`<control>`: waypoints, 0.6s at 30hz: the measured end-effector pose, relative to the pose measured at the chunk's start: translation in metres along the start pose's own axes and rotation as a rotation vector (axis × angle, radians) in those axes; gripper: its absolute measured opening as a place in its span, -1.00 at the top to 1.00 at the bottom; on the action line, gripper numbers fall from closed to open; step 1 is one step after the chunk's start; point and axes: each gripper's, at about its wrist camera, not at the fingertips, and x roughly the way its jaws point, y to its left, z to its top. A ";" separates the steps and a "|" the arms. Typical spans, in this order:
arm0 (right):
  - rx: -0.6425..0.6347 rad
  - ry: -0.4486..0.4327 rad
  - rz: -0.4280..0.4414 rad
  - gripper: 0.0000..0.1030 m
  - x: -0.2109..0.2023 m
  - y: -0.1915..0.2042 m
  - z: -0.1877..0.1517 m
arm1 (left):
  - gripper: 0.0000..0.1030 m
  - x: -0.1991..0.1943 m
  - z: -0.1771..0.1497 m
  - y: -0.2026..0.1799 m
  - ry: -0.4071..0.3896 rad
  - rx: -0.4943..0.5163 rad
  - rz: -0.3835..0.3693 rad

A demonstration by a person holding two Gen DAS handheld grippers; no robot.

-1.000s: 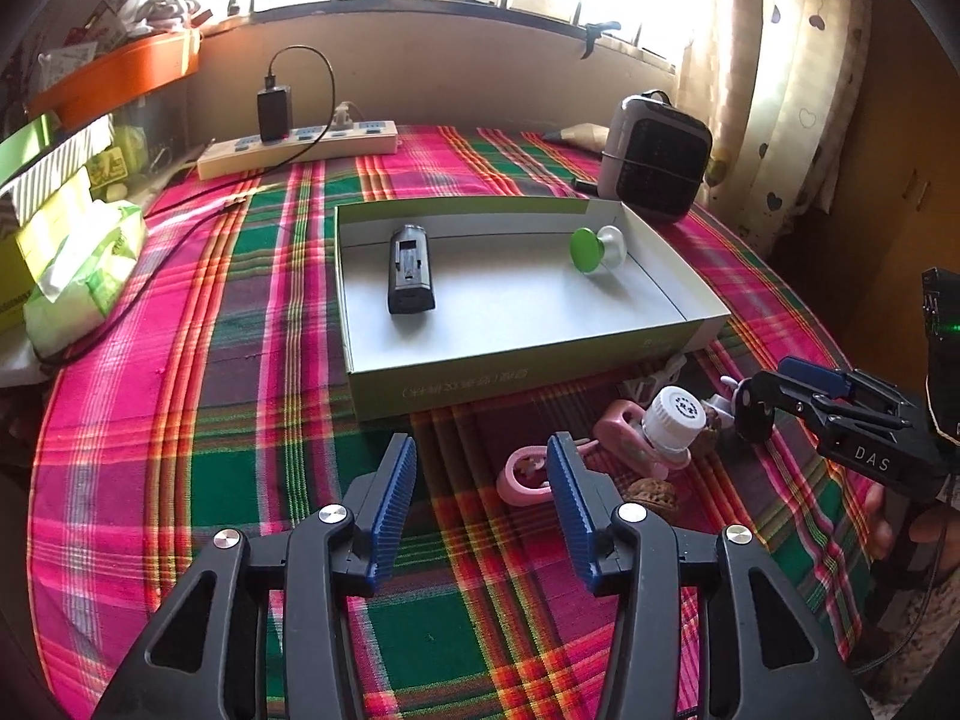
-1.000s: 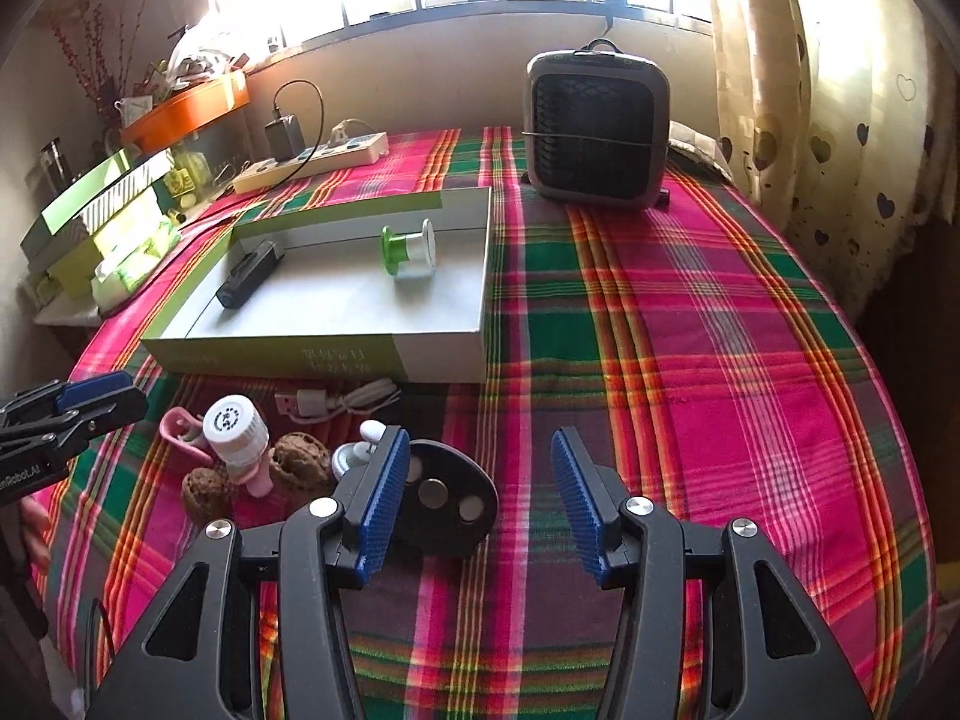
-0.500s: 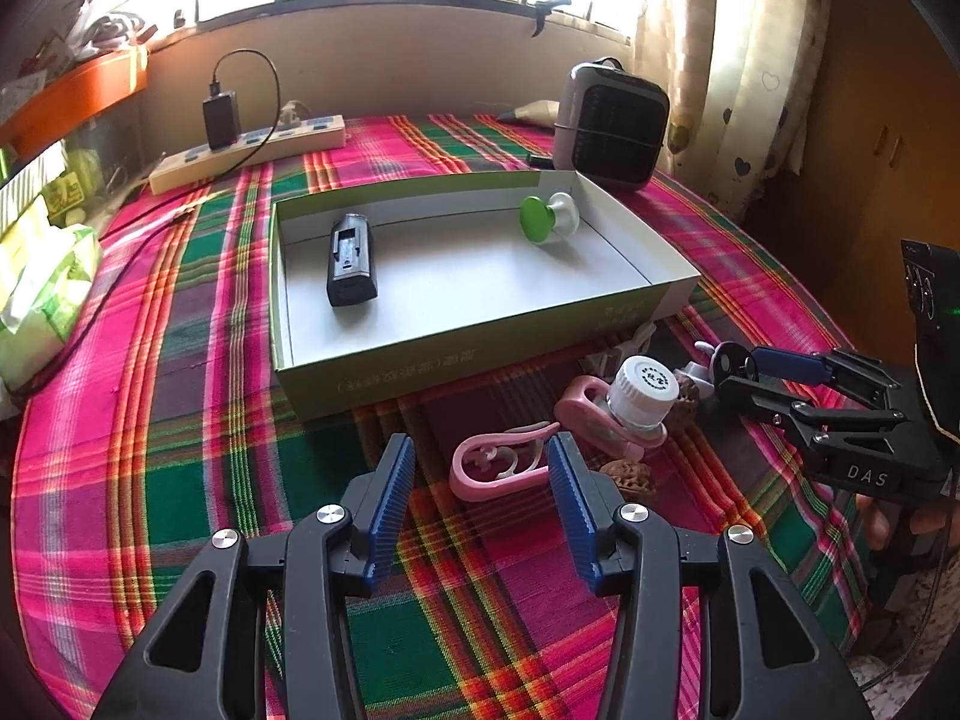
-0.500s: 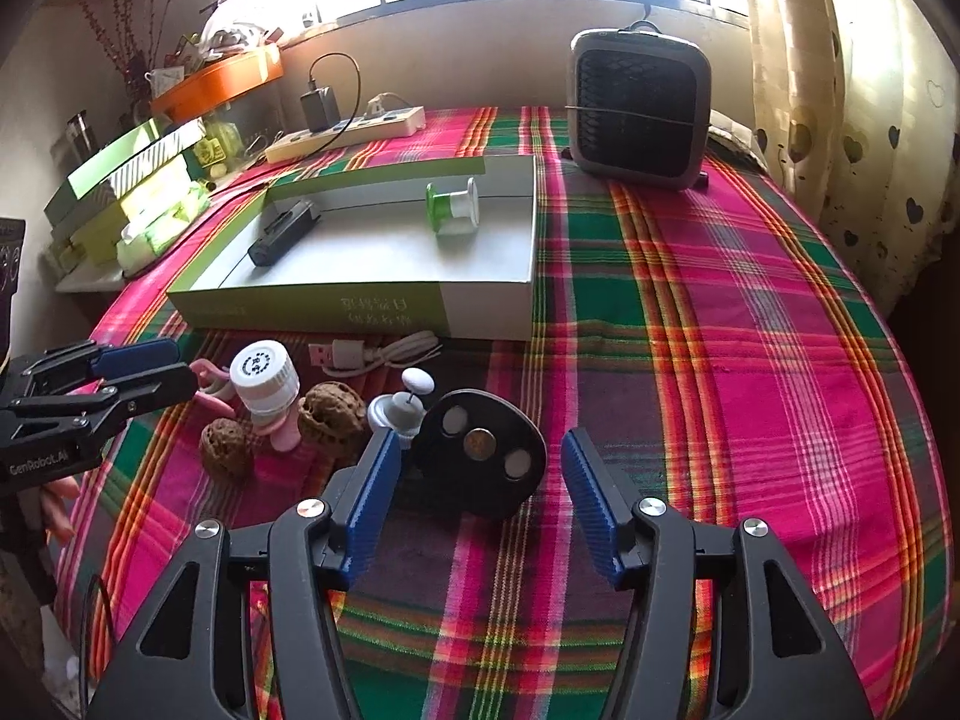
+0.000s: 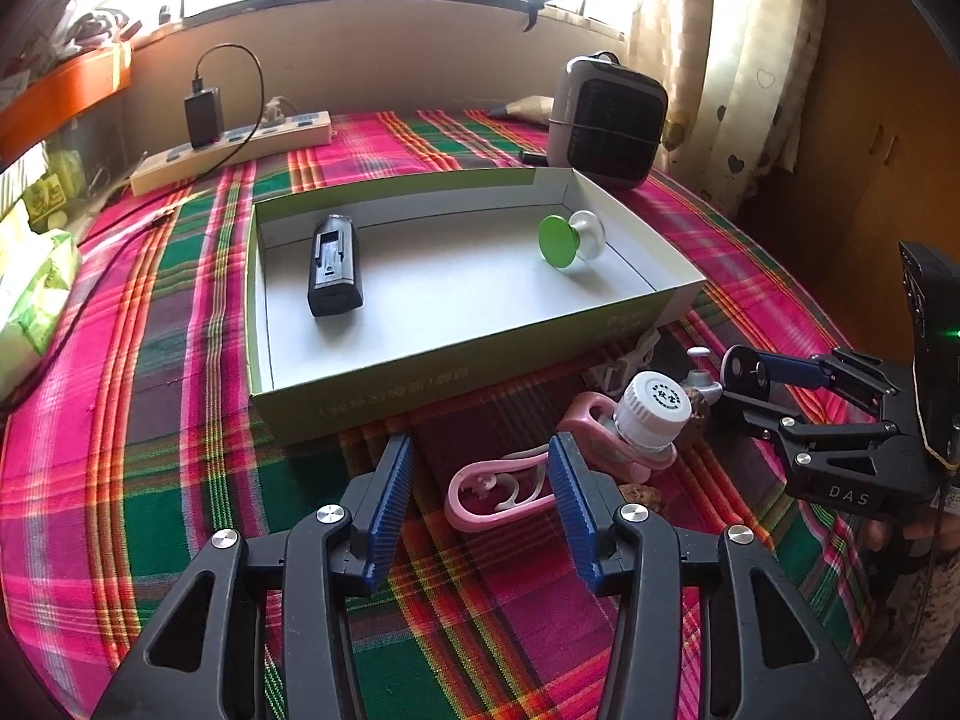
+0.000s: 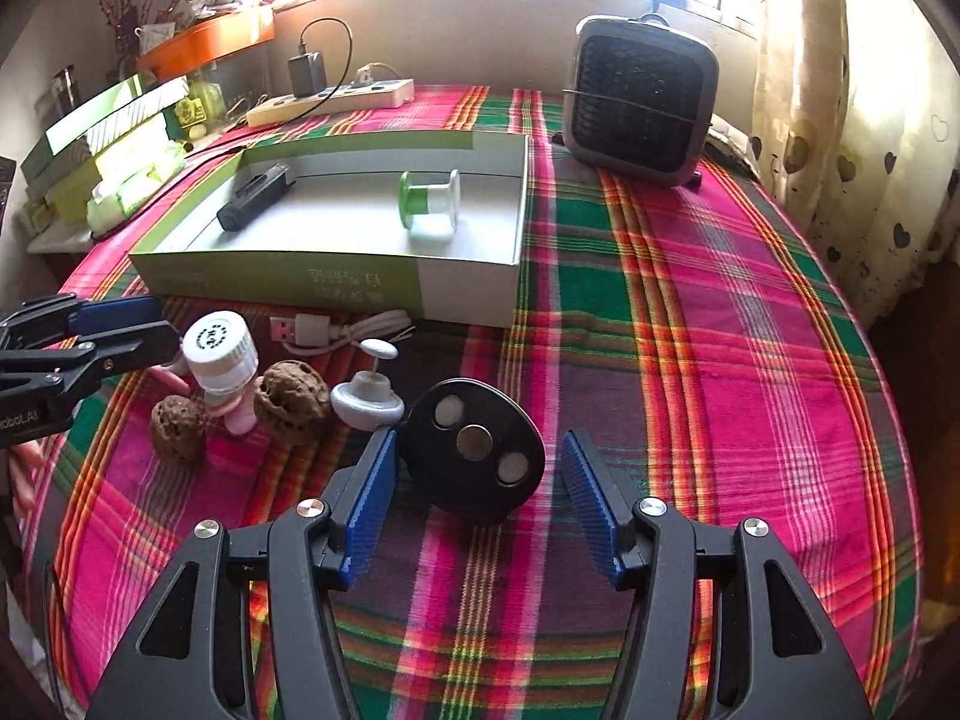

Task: Organize objects
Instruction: 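Move left tool to the pink clip while right tool approaches the black three-hole disc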

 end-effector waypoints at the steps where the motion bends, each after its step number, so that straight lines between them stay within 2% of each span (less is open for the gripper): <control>1: 0.001 0.000 -0.013 -0.11 0.000 -0.001 0.000 | 0.12 0.000 0.000 -0.001 0.004 0.002 -0.003; 8: 0.031 0.005 -0.038 -0.11 0.000 -0.009 0.001 | 0.12 0.000 -0.004 -0.007 0.023 0.034 -0.026; 18: 0.050 0.005 -0.037 -0.11 0.000 -0.014 0.002 | 0.12 -0.007 -0.015 -0.018 0.052 0.104 0.007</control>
